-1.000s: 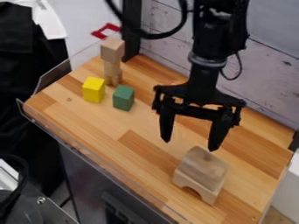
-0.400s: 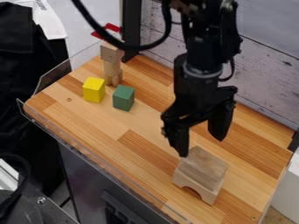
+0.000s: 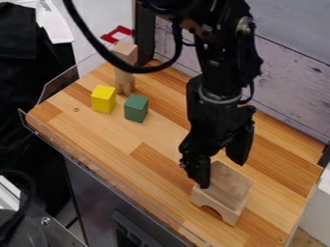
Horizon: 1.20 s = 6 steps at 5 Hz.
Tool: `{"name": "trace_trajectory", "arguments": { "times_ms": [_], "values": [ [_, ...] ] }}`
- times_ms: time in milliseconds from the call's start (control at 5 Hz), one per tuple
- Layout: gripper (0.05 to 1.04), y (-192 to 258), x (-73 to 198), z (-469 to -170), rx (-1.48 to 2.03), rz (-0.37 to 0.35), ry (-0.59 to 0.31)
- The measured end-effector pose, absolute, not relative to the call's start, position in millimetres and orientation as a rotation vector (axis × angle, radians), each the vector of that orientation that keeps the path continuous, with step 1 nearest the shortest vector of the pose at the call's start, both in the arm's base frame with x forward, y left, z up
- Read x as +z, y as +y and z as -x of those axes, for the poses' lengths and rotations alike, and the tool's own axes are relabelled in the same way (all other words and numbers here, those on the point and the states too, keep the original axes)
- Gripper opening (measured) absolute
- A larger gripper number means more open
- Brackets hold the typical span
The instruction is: Picked rectangle on top of arch and placed on the table
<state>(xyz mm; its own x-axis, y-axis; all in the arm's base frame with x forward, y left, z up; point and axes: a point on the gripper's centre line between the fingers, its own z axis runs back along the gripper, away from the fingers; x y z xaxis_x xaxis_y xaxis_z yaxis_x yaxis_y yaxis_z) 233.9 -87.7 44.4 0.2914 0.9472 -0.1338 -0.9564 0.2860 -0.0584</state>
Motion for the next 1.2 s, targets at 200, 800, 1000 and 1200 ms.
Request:
{"name": "trace_trajectory", "arguments": {
  "times_ms": [200,800,1000,1200],
  "values": [
    [0.998,-94,44,-236,1.263,0.122,0.086],
    [0.74,-108,23,-243,1.3,0.161,0.149],
    [0.612,-108,23,-243,1.297,0.174,0.146],
    [0.612,-107,23,-245,1.299,0.194,0.145]
  ]
}}
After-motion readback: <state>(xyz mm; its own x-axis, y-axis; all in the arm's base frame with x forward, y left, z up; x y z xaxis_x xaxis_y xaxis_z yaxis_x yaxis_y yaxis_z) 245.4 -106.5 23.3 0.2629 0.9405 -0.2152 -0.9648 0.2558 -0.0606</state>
